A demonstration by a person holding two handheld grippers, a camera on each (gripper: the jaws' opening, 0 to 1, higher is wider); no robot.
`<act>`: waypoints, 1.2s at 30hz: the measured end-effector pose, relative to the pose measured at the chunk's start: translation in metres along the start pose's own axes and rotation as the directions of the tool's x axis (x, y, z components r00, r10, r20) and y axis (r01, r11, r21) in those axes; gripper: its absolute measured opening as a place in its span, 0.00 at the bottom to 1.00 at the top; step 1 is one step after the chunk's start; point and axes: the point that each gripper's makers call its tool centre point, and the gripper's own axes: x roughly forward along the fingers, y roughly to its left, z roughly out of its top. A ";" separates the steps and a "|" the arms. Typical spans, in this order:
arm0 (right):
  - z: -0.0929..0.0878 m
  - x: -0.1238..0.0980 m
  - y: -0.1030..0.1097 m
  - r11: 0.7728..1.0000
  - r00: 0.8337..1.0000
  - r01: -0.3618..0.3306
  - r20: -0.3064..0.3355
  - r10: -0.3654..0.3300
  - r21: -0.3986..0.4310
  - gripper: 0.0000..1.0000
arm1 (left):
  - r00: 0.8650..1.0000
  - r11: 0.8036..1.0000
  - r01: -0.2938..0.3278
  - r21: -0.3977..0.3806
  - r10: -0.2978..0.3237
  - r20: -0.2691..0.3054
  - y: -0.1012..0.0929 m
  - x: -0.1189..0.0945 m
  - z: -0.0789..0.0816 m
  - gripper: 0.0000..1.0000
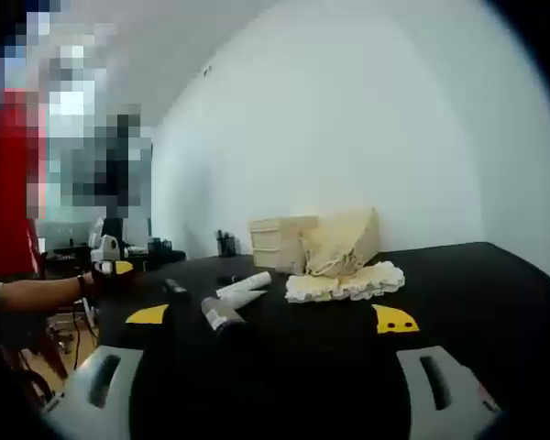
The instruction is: Open the drawer, pick up the cosmetic bottles from the table one by one, place them into the drawer, release the gripper, close the drawer, and move the gripper away
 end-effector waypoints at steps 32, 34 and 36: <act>-0.001 0.000 0.002 1.000 1.000 0.001 -0.008 -0.001 -0.015 0.81 | 1.000 1.000 0.025 0.003 -0.025 0.012 0.000 -0.001 0.004 0.91; -0.001 0.000 0.002 1.000 1.000 -0.004 -0.005 0.004 -0.019 0.81 | 0.999 0.999 0.047 0.021 -0.047 -0.001 -0.006 0.000 0.002 0.91; 0.000 0.000 -0.001 1.000 1.000 -0.008 -0.002 0.008 -0.004 0.81 | 0.998 0.998 0.061 0.010 -0.061 -0.025 -0.006 0.004 -0.001 0.91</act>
